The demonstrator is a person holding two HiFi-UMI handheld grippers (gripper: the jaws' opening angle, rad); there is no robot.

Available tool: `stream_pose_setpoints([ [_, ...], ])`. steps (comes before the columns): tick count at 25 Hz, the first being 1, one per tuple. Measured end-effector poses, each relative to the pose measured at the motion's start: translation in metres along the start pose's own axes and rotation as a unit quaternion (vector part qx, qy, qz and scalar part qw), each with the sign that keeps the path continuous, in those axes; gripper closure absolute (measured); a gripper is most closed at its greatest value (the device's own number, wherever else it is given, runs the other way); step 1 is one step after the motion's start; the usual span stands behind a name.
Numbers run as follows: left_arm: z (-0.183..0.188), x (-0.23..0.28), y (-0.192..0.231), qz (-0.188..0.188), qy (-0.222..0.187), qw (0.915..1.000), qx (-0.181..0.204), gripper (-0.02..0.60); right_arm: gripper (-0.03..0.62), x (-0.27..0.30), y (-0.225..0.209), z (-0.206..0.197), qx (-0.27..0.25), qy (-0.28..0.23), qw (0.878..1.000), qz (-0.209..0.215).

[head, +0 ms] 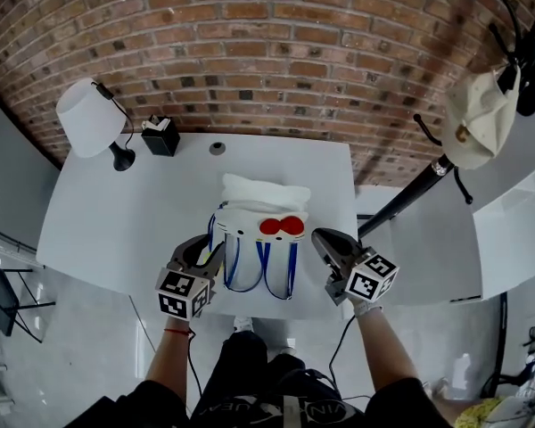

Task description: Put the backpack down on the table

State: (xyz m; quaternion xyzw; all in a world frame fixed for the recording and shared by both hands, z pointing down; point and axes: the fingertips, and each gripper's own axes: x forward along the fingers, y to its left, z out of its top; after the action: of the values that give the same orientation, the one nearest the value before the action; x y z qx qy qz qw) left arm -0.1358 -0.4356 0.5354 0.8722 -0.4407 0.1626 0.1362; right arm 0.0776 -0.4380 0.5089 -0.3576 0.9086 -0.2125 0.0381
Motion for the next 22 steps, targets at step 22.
stream_pose_setpoints([
  [22,0.009,-0.064,-0.115,0.013,-0.081,0.9958,-0.041,0.575,0.595,-0.035,0.134,-0.019,-0.082,0.037,0.996,0.008],
])
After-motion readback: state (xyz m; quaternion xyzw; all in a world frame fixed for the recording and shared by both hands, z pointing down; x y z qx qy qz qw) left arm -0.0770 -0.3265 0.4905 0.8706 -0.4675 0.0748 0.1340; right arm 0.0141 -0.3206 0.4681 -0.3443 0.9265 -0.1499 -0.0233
